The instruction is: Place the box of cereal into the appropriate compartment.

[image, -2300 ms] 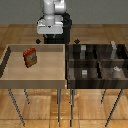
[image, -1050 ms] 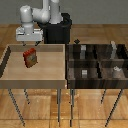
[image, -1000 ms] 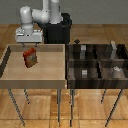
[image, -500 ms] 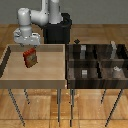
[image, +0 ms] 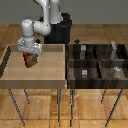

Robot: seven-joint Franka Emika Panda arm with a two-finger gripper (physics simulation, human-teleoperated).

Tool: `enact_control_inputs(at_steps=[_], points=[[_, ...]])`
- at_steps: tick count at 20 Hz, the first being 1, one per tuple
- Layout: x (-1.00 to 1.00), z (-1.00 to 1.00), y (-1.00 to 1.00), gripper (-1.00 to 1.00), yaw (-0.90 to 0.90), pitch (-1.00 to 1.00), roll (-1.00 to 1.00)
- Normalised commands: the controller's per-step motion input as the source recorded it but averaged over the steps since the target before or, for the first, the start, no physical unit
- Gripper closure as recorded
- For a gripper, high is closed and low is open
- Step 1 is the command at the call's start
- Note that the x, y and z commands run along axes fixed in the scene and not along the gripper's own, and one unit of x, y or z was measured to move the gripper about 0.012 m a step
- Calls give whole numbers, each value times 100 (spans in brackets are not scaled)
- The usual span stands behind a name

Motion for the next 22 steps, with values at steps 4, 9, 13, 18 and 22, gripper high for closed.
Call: enact_control_inputs(at_steps=[4, 9, 13, 18, 22], points=[[0, -25, 0, 100, 0, 0, 0], [0, 0, 0, 100, 0, 0, 0], [0, 0, 0, 100, 0, 0, 0], [0, 80, 0, 100, 0, 0, 0], [0, 100, 0, 100, 0, 0, 0]])
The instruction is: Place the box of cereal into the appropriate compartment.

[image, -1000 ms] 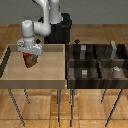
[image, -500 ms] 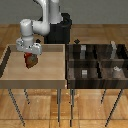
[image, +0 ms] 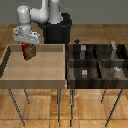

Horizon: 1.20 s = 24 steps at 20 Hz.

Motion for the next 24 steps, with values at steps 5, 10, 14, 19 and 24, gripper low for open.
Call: enact_control_inputs(at_steps=[5, 10, 14, 19, 24], points=[[0, 100, 0, 100, 0, 0, 0], [0, 80, 20, 100, 0, 0, 0], [0, 0, 100, 100, 0, 0, 0], [0, 0, 100, 100, 0, 0, 0], [0, 0, 100, 100, 0, 0, 0]])
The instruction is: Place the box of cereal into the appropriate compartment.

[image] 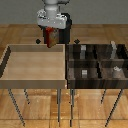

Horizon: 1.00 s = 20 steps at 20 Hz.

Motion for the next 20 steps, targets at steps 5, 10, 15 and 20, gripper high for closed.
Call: enact_control_inputs(at_steps=[5, 10, 15, 20], points=[[0, 0, 100, 100, 0, 0, 0], [0, 0, 100, 100, 0, 0, 0], [0, 0, 100, 100, 0, 0, 0], [0, 0, 100, 100, 0, 0, 0]])
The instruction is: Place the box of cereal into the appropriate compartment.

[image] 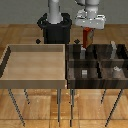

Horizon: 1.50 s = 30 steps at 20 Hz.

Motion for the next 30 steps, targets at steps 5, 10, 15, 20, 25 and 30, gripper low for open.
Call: enact_control_inputs(at_steps=[5, 10, 15, 20, 25, 30], points=[[0, 0, 100, 100, 0, 0, 0], [0, 0, 100, 100, 0, 0, 0], [-3, 0, 80, 100, 0, 0, 0], [-80, 0, 0, 100, 0, 0, 0], [-40, -40, 0, 100, 0, 0, 0], [0, -100, 0, 100, 0, 0, 0]])
